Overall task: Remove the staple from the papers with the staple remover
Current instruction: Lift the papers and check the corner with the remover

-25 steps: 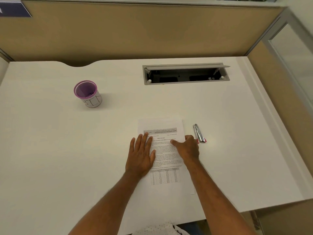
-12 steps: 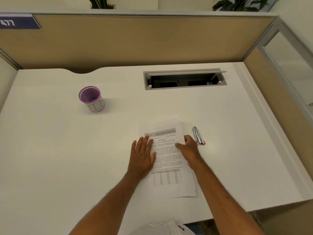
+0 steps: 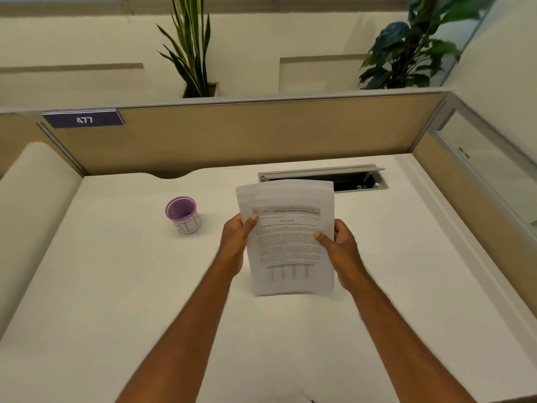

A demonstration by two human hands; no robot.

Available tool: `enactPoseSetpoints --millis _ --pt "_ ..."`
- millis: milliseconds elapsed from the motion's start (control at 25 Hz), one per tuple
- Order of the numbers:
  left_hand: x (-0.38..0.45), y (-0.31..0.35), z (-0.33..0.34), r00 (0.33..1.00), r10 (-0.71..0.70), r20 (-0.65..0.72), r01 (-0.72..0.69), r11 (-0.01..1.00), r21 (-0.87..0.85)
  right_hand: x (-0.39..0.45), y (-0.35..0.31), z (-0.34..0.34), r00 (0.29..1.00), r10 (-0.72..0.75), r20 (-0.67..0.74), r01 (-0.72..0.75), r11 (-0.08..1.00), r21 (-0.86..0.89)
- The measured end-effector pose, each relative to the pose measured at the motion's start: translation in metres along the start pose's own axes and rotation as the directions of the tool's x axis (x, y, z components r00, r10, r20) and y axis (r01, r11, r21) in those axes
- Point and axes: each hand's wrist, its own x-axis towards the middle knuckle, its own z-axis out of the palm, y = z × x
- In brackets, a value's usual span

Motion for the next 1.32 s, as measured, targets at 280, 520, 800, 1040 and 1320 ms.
enactPoseSetpoints --millis 280,520,800,1040,1320 --pt "-0.009 0.065 0.000 0.951 0.310 -0.009 -0.308 0.948 0.084 0.000 -0.046 0.012 0.962 -0.266 -0.061 0.268 0.963 0.028" --pt "-0.019 0.013 0.001 0.987 0.157 -0.021 -0.155 0.984 0.092 -0.001 -0.006 0.026 0.993 -0.109 -0.048 0.111 0.992 0.062" --pt "-0.011 0.004 -0.009 0.980 0.189 -0.061 -0.184 0.979 0.086 0.008 0.002 0.025 0.987 -0.129 -0.100 0.138 0.987 0.083" --pt "-0.013 -0.020 -0.002 0.986 0.109 -0.127 -0.105 0.994 0.037 0.013 0.038 0.035 0.995 -0.066 -0.079 0.070 0.996 0.053" --pt "-0.007 -0.010 -0.004 0.979 0.162 -0.125 -0.152 0.985 0.083 0.017 0.086 -0.010 0.948 -0.129 -0.289 -0.033 0.868 -0.496"
